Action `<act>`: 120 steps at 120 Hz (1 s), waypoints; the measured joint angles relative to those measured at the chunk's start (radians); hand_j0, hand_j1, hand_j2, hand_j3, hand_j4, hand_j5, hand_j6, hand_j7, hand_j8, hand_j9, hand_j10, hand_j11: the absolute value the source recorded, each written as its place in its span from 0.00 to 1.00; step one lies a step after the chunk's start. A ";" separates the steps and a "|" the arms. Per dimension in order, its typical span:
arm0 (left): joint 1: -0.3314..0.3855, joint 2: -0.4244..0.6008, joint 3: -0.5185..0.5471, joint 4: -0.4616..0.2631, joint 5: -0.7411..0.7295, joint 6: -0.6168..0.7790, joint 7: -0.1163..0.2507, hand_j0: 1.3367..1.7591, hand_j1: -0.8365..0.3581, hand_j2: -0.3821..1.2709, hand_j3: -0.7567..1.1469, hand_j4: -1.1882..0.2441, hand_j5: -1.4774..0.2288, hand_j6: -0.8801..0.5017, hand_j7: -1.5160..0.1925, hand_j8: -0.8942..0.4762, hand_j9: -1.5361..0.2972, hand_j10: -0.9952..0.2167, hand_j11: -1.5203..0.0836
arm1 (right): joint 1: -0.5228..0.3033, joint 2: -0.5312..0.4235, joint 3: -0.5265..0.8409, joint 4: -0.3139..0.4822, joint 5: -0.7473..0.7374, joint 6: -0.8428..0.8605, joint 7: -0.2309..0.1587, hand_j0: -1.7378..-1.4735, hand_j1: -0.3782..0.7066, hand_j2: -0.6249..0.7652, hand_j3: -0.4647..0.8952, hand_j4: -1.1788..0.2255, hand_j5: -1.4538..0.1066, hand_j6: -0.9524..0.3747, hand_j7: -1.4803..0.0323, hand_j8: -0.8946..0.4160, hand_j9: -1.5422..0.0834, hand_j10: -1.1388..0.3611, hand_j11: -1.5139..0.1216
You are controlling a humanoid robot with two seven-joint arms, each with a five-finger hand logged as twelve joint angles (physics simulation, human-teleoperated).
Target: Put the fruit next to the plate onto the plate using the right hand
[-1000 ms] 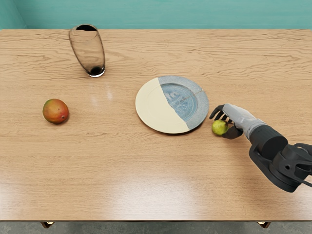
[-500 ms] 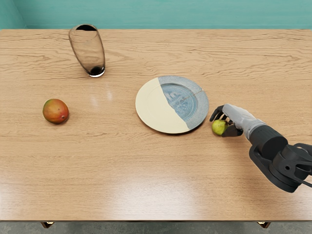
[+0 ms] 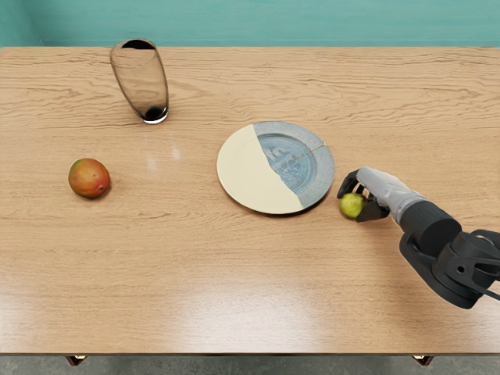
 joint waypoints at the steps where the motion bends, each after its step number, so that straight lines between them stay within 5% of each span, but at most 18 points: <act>1: 0.000 0.000 0.000 0.000 0.000 0.000 0.000 0.76 0.97 0.23 0.40 0.82 0.85 0.62 0.87 0.64 0.82 0.80 0.93 | 0.000 0.000 0.000 0.000 0.000 0.001 0.000 0.31 0.68 0.65 0.34 0.37 0.42 0.39 0.43 0.37 0.44 0.33 0.42; 41: 0.000 0.000 0.000 0.000 0.000 0.000 0.000 0.76 0.97 0.23 0.40 0.82 0.85 0.62 0.87 0.64 0.82 0.80 0.93 | 0.000 -0.009 0.005 -0.001 0.001 0.007 -0.001 0.32 0.61 0.68 0.34 0.35 0.41 0.32 0.42 0.28 0.43 0.31 0.41; 120: -0.012 0.000 0.001 0.000 -0.001 0.000 0.000 0.76 0.97 0.23 0.40 0.82 0.85 0.62 0.87 0.64 0.82 0.80 0.93 | 0.054 -0.004 0.202 0.020 0.113 0.206 -0.001 0.30 0.61 0.69 0.34 0.38 0.37 0.33 0.41 0.31 0.40 0.33 0.38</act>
